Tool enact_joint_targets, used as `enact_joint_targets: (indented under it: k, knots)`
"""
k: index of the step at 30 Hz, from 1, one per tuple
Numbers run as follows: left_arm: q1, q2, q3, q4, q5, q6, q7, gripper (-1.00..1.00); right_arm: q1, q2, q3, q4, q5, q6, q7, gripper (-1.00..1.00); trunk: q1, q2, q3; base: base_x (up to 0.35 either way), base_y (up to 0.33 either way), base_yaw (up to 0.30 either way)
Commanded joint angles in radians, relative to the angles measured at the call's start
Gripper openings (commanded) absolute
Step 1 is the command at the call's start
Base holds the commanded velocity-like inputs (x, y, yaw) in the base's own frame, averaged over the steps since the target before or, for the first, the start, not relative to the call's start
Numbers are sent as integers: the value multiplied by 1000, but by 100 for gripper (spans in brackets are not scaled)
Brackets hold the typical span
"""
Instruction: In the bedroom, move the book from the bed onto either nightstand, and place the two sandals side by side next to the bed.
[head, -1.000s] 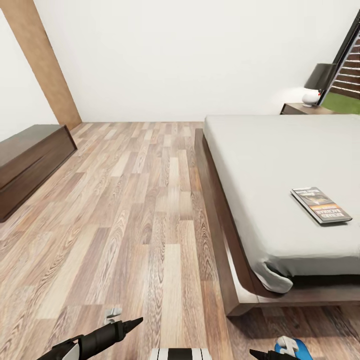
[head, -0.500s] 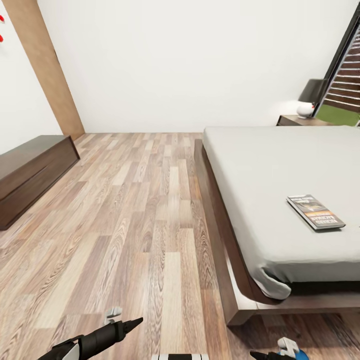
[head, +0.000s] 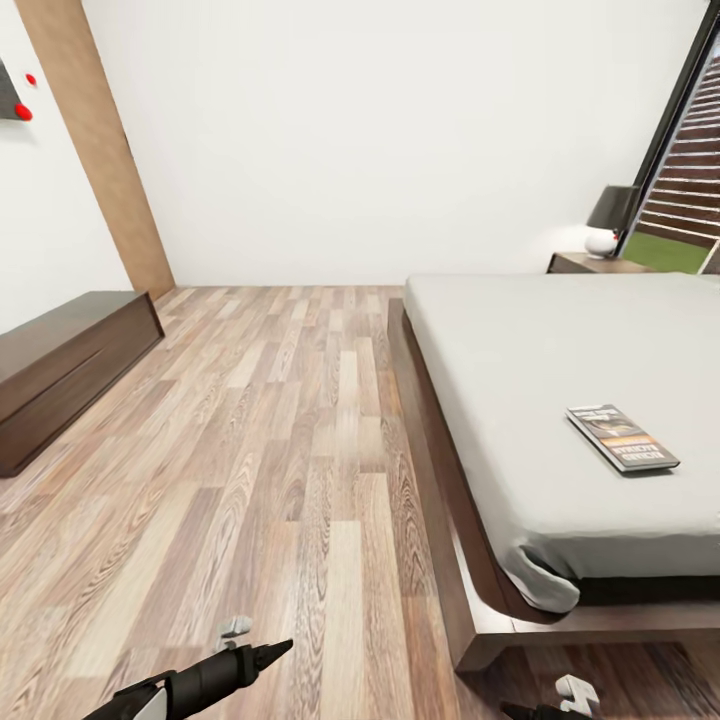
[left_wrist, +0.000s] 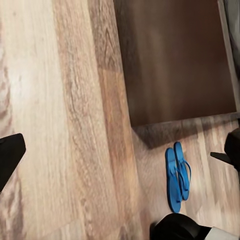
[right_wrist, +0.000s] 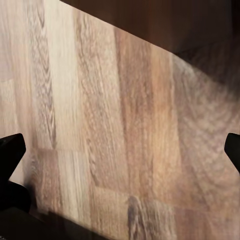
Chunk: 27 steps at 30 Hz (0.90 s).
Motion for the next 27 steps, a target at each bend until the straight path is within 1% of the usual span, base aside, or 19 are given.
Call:
enact_joint_targets:
  k: [1, 27]
  knots:
    - [0, 0, -5, 1, 9, 5, -2, 100, 0, 0, 1, 0, -7, 10, 3, 100, -1, 0, 3, 0, 0, 0]
    - [0, -2, -5, 1, 8, 5, 6, 100, 0, 1, 2, 1, -6, 10, 3, 100, -12, 6, 104, 0, 0, 0]
